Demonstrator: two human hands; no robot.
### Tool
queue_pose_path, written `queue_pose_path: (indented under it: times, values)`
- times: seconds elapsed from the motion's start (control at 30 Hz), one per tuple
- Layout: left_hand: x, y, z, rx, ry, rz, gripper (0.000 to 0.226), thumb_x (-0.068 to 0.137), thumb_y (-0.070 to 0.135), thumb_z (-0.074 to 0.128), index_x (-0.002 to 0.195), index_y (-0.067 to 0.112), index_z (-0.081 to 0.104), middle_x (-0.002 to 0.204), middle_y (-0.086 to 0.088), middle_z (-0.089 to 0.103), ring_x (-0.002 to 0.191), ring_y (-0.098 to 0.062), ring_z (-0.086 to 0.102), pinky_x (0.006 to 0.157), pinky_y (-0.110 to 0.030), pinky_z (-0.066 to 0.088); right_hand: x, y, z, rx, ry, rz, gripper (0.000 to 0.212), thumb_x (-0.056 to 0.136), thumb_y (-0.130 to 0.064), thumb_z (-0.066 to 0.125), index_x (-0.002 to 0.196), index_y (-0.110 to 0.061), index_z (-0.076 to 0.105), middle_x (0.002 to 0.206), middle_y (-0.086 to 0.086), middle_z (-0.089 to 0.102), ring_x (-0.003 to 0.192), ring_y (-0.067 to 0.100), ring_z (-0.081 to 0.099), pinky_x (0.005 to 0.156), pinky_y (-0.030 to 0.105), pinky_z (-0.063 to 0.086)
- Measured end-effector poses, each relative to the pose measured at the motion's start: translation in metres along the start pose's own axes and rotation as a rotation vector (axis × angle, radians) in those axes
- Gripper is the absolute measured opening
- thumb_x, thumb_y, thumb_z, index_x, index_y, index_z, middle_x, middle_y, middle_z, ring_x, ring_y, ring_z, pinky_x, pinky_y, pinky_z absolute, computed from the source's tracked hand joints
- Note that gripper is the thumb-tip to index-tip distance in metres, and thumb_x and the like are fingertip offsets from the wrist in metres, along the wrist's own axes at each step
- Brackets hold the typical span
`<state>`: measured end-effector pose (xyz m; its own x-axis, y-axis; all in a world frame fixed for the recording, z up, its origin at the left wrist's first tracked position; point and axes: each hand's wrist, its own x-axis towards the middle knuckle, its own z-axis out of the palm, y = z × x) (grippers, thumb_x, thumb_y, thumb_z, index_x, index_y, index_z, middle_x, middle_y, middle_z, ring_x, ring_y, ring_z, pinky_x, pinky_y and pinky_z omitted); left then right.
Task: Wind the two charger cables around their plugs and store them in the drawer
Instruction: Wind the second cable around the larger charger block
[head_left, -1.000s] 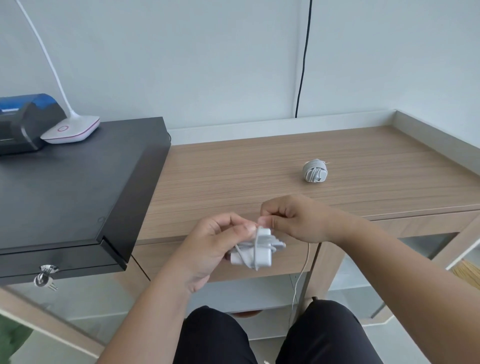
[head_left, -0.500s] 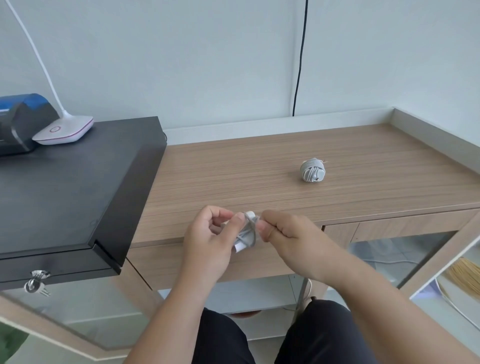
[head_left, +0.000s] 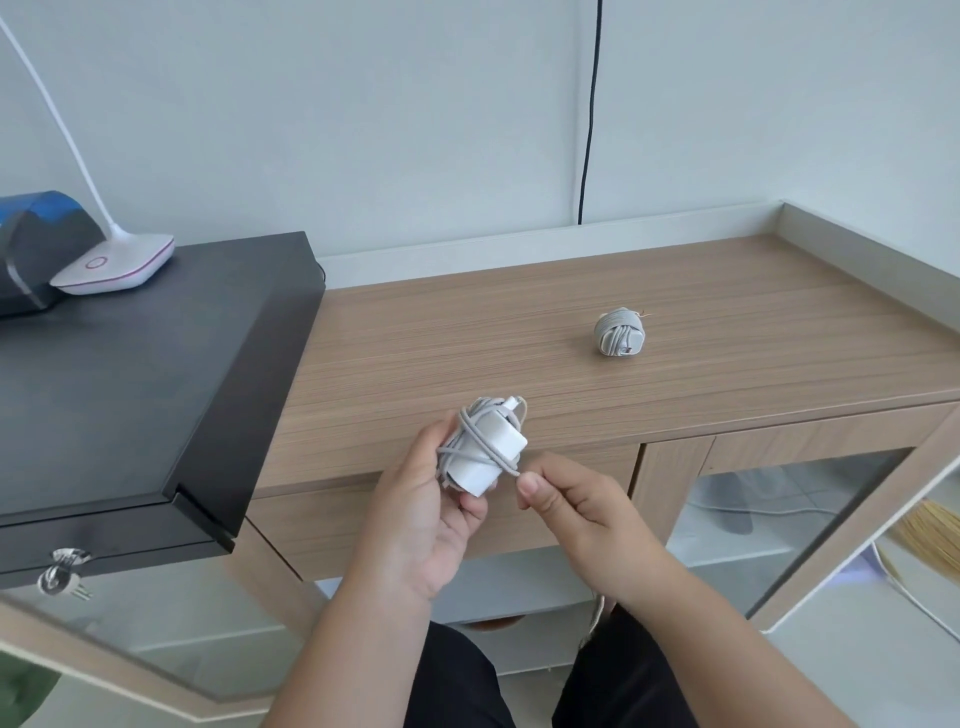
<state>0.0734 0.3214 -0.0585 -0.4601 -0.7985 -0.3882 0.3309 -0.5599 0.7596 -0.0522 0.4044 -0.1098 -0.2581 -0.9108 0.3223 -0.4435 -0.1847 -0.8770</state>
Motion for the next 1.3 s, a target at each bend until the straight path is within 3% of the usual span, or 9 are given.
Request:
queue_pose_path:
  times: [0.1, 0.17, 0.3, 0.4, 0.57, 0.7, 0.9, 1.07, 1.3]
  values:
    - [-0.003, 0.001, -0.006, 0.087, -0.139, -0.036, 0.023, 0.068, 0.034, 0.069, 0.077, 0.015, 0.077, 0.066, -0.002, 0.063, 0.05, -0.009, 0.05, 0.042, -0.017, 0.034, 0.006, 0.011, -0.011, -0.074, -0.057, -0.001, 0.026, 0.092, -0.048, 0.046, 0.076, -0.032, 0.058, 0.064, -0.013, 0.052, 0.059, 0.001, 0.045, 0.058, 0.016, 0.036]
    - [-0.005, -0.002, -0.012, 0.242, -0.227, 0.001, 0.032, 0.074, 0.035, 0.066, 0.091, 0.01, 0.077, 0.071, -0.004, 0.063, 0.055, -0.011, 0.052, 0.047, -0.021, 0.035, 0.008, 0.017, -0.019, -0.128, -0.079, -0.024, 0.025, 0.093, -0.047, 0.049, 0.08, -0.03, 0.062, 0.066, -0.01, 0.057, 0.058, 0.001, 0.047, 0.056, 0.013, 0.036]
    - [-0.004, -0.009, -0.028, 0.598, -0.289, 0.1, 0.015, 0.084, 0.031, 0.068, 0.087, 0.017, 0.076, 0.084, -0.006, 0.07, 0.076, -0.021, 0.06, 0.068, -0.035, 0.044, 0.006, 0.021, -0.022, -0.364, -0.189, -0.05, 0.021, 0.089, -0.044, 0.042, 0.068, -0.043, 0.045, 0.056, -0.012, 0.049, 0.051, 0.006, 0.042, 0.051, 0.019, 0.032]
    - [-0.002, -0.017, -0.037, 0.926, -0.391, 0.106, 0.01, 0.087, 0.028, 0.069, 0.084, 0.023, 0.077, 0.085, -0.004, 0.074, 0.075, -0.017, 0.065, 0.071, -0.029, 0.05, 0.001, 0.021, -0.019, -0.445, -0.319, 0.015, 0.019, 0.089, -0.035, 0.046, 0.07, -0.038, 0.045, 0.059, -0.01, 0.055, 0.056, 0.011, 0.05, 0.056, 0.034, 0.046]
    - [0.002, -0.04, -0.043, 1.166, -0.162, 0.194, 0.023, 0.067, 0.05, 0.077, 0.077, 0.038, 0.061, 0.067, 0.014, 0.059, 0.059, -0.007, 0.052, 0.057, -0.028, 0.044, 0.0, 0.016, -0.016, -0.448, -0.375, 0.157, 0.032, 0.097, -0.029, 0.049, 0.067, -0.018, 0.048, 0.062, 0.001, 0.053, 0.06, 0.016, 0.048, 0.061, 0.04, 0.043]
    - [0.01, -0.046, -0.047, 1.129, 0.008, 0.305, 0.038, 0.064, 0.061, 0.074, 0.08, 0.04, 0.047, 0.079, 0.003, 0.058, 0.065, -0.013, 0.054, 0.063, -0.04, 0.052, -0.005, 0.003, -0.016, -0.394, -0.3, 0.197, 0.035, 0.1, -0.031, 0.043, 0.067, -0.021, 0.05, 0.054, -0.008, 0.044, 0.052, 0.005, 0.041, 0.054, 0.02, 0.034]
    - [0.01, -0.042, -0.043, 0.875, -0.01, 0.434, 0.015, 0.076, 0.038, 0.078, 0.076, 0.029, 0.066, 0.07, 0.011, 0.058, 0.058, -0.009, 0.054, 0.054, -0.029, 0.05, -0.014, 0.001, -0.015, -0.047, -0.167, 0.299, 0.04, 0.095, -0.043, 0.043, 0.068, -0.015, 0.052, 0.049, -0.014, 0.035, 0.05, 0.006, 0.032, 0.055, 0.028, 0.03]
    - [0.006, -0.044, -0.037, 0.56, 0.064, 0.459, 0.024, 0.068, 0.043, 0.079, 0.07, 0.029, 0.06, 0.074, -0.001, 0.056, 0.068, -0.021, 0.052, 0.056, -0.034, 0.047, -0.029, -0.01, 0.001, 0.09, -0.155, 0.233, 0.032, 0.091, -0.04, 0.041, 0.066, -0.021, 0.049, 0.047, -0.016, 0.038, 0.048, 0.002, 0.035, 0.051, 0.014, 0.029]
    - [0.004, -0.037, -0.029, 0.16, 0.141, 0.206, 0.018, 0.08, 0.032, 0.074, 0.075, 0.022, 0.06, 0.079, -0.003, 0.064, 0.072, -0.018, 0.056, 0.054, -0.026, 0.039, -0.041, -0.002, 0.013, 0.111, -0.169, 0.232, 0.033, 0.093, -0.039, 0.041, 0.069, -0.017, 0.049, 0.049, -0.015, 0.036, 0.05, 0.002, 0.034, 0.051, 0.011, 0.028]
